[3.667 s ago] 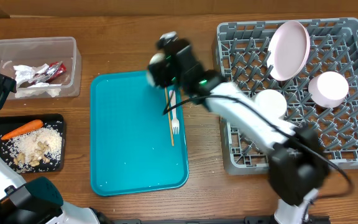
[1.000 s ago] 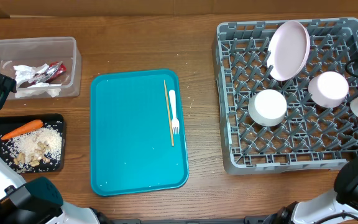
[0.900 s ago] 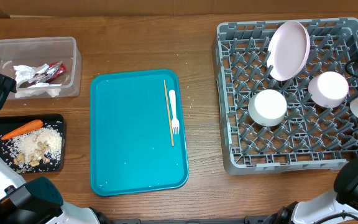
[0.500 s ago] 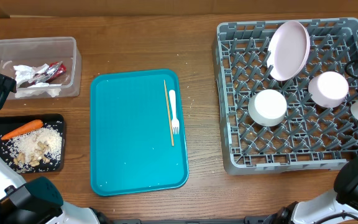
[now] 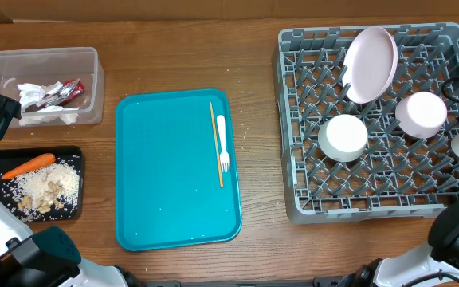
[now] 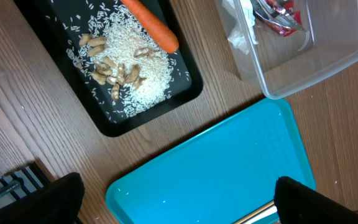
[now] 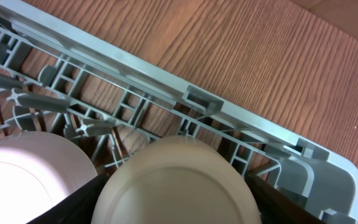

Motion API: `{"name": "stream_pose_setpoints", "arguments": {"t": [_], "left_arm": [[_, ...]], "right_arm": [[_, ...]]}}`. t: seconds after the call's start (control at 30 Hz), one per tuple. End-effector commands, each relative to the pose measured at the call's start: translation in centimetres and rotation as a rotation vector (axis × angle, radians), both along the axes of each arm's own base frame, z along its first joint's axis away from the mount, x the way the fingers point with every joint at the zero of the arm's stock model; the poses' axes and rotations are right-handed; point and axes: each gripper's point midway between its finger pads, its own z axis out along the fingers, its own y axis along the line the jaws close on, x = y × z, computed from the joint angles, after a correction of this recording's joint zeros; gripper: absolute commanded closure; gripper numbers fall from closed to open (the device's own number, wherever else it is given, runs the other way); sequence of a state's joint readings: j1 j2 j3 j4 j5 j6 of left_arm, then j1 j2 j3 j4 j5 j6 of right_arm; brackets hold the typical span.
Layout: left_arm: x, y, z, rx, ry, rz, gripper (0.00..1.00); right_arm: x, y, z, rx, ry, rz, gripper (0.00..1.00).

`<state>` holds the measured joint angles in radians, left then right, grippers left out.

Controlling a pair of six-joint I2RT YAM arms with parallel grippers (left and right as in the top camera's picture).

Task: Sort waste into correct bins and load items into the dishwasher rack
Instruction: 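Set the white cup down at the rack's right edge and release, then reach the right gripper to the wooden stick on the tray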

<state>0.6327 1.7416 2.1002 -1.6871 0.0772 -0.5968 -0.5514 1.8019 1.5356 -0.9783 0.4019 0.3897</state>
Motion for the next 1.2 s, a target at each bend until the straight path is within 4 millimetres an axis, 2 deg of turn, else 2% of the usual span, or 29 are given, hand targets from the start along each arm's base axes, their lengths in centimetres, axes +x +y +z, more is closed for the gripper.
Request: {"name": "stream_pose_setpoints", "arguments": {"t": [0.0,0.17,0.6,0.8,0.83,0.87,0.93,1.07,1.17], "left_arm": [[-0.1,0.2,-0.2,-0.002,0.011,0.012,0.0],[-0.1,0.2,-0.2,-0.002,0.01,0.013,0.0],[-0.1,0.2,-0.2,-0.002,0.01,0.013,0.0],[-0.1,0.2,-0.2,-0.001,0.01,0.012,0.0],[-0.1,0.2,-0.2,-0.001,0.009,0.013,0.0],[-0.1,0.2,-0.2,-0.001,0.01,0.012,0.0],[-0.1,0.2,-0.2,-0.001,0.009,0.013,0.0],[-0.1,0.2,-0.2,-0.001,0.009,0.013,0.0],[-0.1,0.2,-0.2,-0.001,0.009,0.012,0.0]], "right_arm": [[-1.4,-1.1,0.1,-0.015,0.02,-0.047,0.34],[-2.2,-1.6,-0.2,-0.001,0.011,-0.093,0.33],[-1.4,-0.4,-0.8,0.072,-0.025,-0.058,0.29],[-1.5,-0.3,-0.8,0.076,-0.02,-0.058,0.13],[-1.5,-0.3,-0.8,0.079,-0.019,-0.058,0.04],[-1.5,-0.2,-0.8,0.084,-0.021,-0.056,0.0],[-1.3,0.0,-0.7,0.094,-0.031,-0.051,0.0],[-0.4,0.4,1.6,0.083,-0.088,-0.029,0.0],[1.2,1.5,5.2,0.068,-0.198,0.022,0.0]]}}
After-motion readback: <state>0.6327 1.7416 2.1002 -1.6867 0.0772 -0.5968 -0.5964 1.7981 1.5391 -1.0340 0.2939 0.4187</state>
